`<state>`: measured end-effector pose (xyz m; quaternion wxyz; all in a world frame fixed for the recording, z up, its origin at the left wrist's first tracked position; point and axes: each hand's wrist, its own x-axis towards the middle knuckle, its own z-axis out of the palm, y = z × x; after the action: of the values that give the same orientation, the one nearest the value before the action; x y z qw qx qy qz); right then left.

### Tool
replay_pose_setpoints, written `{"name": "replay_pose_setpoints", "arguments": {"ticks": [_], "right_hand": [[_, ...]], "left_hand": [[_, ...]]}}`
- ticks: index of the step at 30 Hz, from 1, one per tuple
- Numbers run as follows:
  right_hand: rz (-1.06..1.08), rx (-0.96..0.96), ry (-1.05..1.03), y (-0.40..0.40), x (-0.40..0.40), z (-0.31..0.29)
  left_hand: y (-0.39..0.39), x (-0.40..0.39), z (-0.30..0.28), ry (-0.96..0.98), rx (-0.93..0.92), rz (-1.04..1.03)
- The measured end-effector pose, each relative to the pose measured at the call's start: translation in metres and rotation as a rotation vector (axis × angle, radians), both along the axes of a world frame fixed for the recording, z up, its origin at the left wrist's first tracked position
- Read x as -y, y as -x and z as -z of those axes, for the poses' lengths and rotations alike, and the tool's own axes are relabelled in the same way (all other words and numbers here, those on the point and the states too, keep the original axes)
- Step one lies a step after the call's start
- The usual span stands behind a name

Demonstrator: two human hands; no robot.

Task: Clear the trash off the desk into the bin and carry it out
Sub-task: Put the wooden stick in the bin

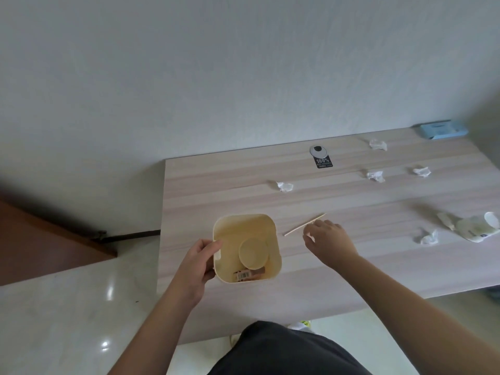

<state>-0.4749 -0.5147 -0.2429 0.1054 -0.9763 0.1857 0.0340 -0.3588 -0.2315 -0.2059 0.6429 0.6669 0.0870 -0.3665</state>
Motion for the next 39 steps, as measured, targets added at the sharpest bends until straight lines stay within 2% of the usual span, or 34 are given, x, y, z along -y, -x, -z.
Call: {"name": "replay_pose_setpoints", "arguments": {"ticks": [3,7,11,16,19,29,33,36,39], "right_hand": [[-0.056,-0.178,0.005,-0.005,0.016,0.021],[-0.159,-0.300,0.026,-0.022,0.023,0.035],[-0.216,-0.340,0.026,-0.041,0.022,0.048],[-0.359,-0.370,0.213,-0.054,0.024,0.060],[-0.413,-0.367,0.238,-0.056,0.027,0.063],[-0.410,-0.310,0.160,-0.048,0.020,0.086],[-0.412,-0.396,0.212,-0.032,0.014,0.059],[-0.309,-0.488,0.153,-0.016,0.022,0.058],[-0.212,-0.452,0.111,-0.014,0.021,0.050]], "left_hand": [[0.007,0.008,-0.001,-0.022,-0.007,-0.038],[0.017,0.016,-0.006,-0.067,-0.005,-0.087],[0.029,0.024,-0.002,-0.087,-0.011,-0.141],[0.035,0.031,-0.001,-0.109,-0.011,-0.204],[0.034,0.028,-0.001,-0.115,-0.008,-0.213],[0.018,0.024,-0.002,-0.078,-0.024,-0.191],[0.009,0.019,0.000,-0.086,-0.048,-0.188],[0.003,0.020,0.002,-0.078,-0.045,-0.162],[-0.004,0.023,0.003,-0.079,-0.057,-0.159]]}}
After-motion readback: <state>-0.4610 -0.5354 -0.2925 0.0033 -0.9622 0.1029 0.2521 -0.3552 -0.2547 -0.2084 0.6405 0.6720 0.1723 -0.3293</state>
